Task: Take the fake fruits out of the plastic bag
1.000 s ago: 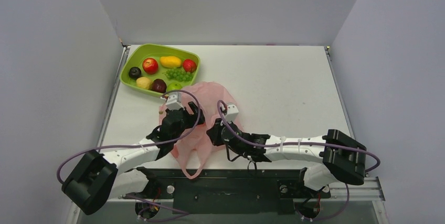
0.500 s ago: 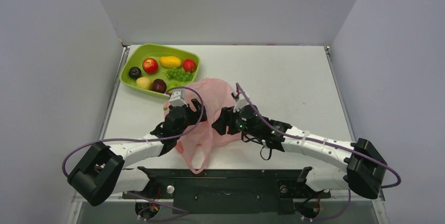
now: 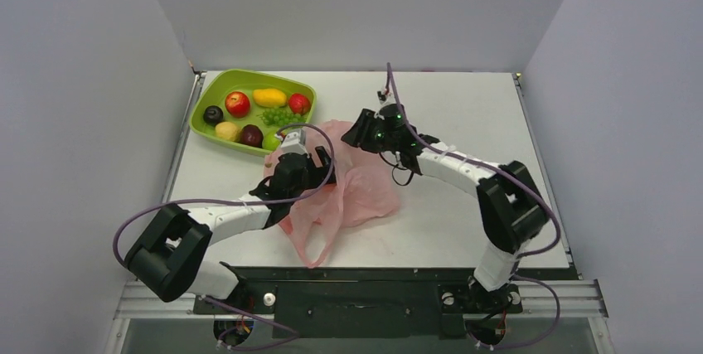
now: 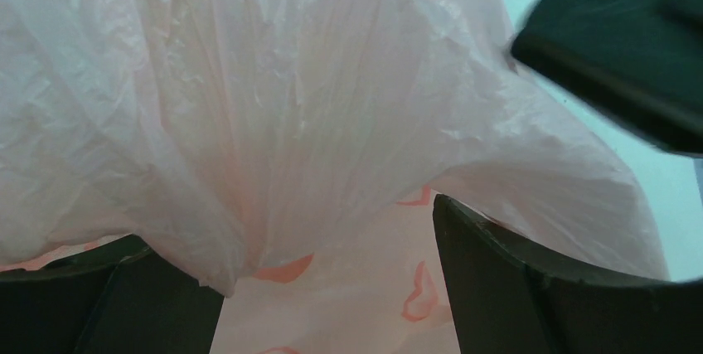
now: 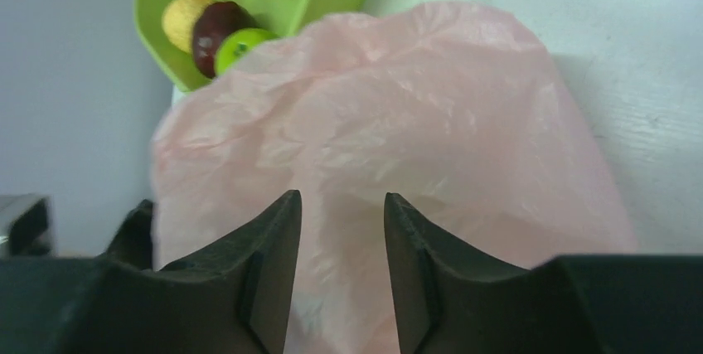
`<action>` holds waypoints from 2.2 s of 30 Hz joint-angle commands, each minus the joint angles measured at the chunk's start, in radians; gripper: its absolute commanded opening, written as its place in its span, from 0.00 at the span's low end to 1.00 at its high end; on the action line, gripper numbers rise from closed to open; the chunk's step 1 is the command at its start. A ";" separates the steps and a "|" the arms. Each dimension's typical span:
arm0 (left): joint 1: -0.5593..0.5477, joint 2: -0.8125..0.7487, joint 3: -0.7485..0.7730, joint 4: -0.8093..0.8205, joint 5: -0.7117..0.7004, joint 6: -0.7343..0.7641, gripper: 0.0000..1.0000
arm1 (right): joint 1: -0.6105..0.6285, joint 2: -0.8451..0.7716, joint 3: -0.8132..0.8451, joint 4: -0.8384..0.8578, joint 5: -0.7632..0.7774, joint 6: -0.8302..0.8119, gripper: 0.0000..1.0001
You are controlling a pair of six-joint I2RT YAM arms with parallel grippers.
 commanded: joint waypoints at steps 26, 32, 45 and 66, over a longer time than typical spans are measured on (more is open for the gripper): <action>0.013 0.231 0.180 -0.208 -0.012 0.090 0.62 | -0.011 0.328 -0.047 0.347 -0.246 0.219 0.08; 0.016 0.091 0.125 -0.263 0.112 0.079 0.51 | -0.022 0.255 -0.046 0.210 -0.194 0.114 0.00; 0.034 -0.313 -0.025 -0.451 0.318 0.006 0.45 | -0.070 0.120 -0.084 0.022 -0.099 -0.068 0.00; 0.093 -0.016 0.124 -0.263 0.086 -0.095 0.77 | -0.014 0.215 0.045 0.035 -0.116 -0.045 0.00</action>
